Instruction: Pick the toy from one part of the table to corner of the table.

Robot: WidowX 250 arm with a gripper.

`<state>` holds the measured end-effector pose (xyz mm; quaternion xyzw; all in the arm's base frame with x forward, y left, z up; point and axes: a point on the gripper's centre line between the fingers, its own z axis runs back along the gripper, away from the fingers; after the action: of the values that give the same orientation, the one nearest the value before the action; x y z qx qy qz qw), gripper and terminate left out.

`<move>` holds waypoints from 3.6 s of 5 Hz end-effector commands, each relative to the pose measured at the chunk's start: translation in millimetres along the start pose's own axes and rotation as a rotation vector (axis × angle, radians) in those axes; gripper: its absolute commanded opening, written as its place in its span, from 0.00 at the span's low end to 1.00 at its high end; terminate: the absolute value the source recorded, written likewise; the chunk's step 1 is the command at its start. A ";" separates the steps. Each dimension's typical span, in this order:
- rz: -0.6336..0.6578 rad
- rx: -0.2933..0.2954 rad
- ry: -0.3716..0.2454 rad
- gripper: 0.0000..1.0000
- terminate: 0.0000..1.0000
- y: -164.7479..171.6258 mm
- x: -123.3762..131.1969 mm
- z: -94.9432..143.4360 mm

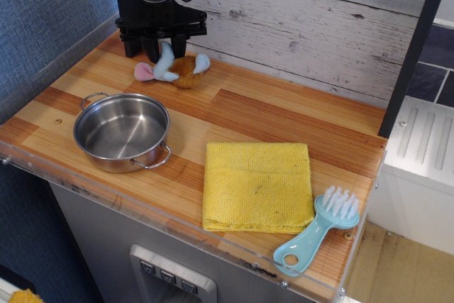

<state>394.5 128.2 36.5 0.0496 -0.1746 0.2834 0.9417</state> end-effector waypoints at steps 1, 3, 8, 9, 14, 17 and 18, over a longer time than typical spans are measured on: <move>0.009 -0.015 -0.023 0.00 0.00 4.2 7.3 18.1; 0.048 0.000 -0.096 0.00 0.00 2.5 22.4 63.5; -0.301 -0.189 -0.158 0.00 0.00 -111.3 -42.9 117.4; -0.377 -0.208 -0.133 0.00 0.00 -126.4 -60.8 109.1; -0.497 -0.257 -0.039 0.00 0.00 -165.0 -104.5 55.1; -0.398 -0.125 -0.076 1.00 0.00 -153.0 -89.5 66.1; -0.388 -0.148 -0.074 1.00 0.00 -151.5 -85.5 72.2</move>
<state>388.4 -57.2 38.8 0.0324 -0.1718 0.0787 0.9815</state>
